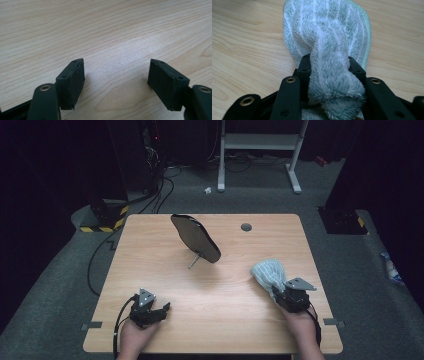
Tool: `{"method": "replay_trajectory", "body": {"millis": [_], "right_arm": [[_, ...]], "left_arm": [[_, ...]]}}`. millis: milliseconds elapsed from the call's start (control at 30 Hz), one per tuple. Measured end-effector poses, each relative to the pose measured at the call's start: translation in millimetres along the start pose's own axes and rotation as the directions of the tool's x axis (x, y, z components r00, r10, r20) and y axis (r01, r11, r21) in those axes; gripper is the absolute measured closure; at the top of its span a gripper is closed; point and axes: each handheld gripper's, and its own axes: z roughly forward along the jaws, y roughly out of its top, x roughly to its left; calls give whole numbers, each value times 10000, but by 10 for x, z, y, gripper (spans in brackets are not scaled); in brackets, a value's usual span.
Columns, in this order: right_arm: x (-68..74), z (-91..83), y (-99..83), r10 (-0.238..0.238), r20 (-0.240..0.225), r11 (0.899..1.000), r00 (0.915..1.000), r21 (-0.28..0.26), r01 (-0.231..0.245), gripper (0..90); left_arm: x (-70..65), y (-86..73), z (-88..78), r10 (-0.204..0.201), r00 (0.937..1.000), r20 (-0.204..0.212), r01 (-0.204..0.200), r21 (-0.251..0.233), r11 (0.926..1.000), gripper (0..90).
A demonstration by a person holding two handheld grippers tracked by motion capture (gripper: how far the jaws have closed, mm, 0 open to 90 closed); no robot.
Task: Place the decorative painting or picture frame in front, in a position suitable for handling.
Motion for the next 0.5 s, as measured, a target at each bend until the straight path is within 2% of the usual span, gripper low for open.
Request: {"method": "replay_trajectory", "body": {"millis": [267, 367, 400, 500], "right_arm": [[-30, 142, -94, 131, 52, 9982, 9999, 589, -134, 609], [-26, 155, -103, 322, 44, 9978, 9995, 578, -324, 570], [-19, 157, -101, 296, 75, 9979, 9995, 571, -300, 516], [-24, 149, -96, 380, 17, 9979, 9993, 524, -380, 463]], "left_arm": [[0, 0, 0, -3, 10000, 2, 3, -1, 10000, 297], [0, 0, 0, -4, 10000, 5, 4, 0, 10000, 298], [1, 0, 0, -7, 10000, 3, 7, 0, 10000, 297], [1, 1, 1, -1, 10000, 14, 1, -2, 10000, 297]]}}
